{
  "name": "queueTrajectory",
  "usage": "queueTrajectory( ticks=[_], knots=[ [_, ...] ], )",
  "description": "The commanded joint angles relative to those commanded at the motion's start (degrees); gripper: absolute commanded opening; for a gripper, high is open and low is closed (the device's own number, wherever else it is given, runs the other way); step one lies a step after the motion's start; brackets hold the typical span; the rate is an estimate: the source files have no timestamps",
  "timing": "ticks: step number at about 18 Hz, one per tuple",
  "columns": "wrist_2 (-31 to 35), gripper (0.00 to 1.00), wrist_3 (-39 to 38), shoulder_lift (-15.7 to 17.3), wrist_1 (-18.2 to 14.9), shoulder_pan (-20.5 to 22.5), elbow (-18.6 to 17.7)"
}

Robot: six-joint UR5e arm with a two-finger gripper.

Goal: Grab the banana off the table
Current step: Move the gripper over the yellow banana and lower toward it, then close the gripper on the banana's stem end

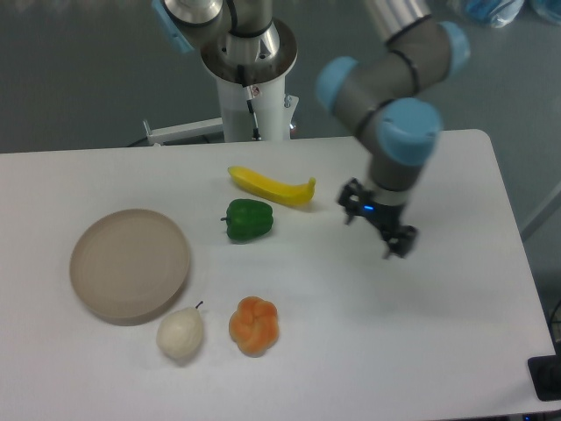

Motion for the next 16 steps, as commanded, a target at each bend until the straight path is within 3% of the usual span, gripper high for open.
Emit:
queueTrajectory(
  ticks=[3,7,13,16],
  knots=[
    [0.61,1.00,8.88,5.53,-0.53,0.61,-4.92],
    [2.63,1.00,10.58,8.36,-0.53,0.79,-10.55],
    [2.72,1.00,15.05,7.49,1.58,0.79,-14.78],
    [2.81,1.00,18.12,3.54,5.70,0.96,-14.70]
  ],
)
